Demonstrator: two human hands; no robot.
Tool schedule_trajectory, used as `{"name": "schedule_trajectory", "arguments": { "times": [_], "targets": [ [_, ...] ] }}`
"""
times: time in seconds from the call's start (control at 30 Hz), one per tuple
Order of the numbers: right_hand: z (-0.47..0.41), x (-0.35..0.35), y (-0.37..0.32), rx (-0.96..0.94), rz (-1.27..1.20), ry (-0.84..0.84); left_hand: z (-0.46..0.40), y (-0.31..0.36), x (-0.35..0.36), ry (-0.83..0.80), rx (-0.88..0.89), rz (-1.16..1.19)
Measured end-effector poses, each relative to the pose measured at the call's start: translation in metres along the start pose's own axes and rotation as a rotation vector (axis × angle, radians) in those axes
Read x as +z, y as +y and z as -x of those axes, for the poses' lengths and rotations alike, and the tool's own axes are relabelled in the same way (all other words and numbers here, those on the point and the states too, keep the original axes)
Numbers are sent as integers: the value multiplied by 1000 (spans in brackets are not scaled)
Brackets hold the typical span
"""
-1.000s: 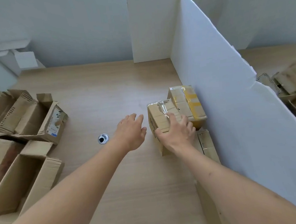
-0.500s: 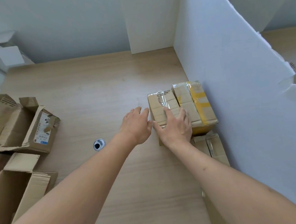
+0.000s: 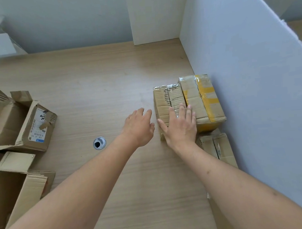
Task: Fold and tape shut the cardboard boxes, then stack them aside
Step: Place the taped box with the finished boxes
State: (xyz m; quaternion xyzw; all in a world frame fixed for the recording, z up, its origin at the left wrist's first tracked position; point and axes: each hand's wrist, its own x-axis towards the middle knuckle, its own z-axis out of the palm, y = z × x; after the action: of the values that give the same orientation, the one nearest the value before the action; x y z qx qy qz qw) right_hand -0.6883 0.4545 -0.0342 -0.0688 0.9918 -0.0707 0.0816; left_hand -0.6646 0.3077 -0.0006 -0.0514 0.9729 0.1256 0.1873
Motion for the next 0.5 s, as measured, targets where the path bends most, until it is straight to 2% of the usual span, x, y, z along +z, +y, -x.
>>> {"name": "schedule_trajectory", "arguments": {
  "times": [0.17,0.5],
  "targets": [
    [8,-20,4,2,-53,-35,15,-1,-14,17,6,-7],
    [63,-82,-20,-156,-112,-9,92,-7,-49,128,26,-54]
  ]
}}
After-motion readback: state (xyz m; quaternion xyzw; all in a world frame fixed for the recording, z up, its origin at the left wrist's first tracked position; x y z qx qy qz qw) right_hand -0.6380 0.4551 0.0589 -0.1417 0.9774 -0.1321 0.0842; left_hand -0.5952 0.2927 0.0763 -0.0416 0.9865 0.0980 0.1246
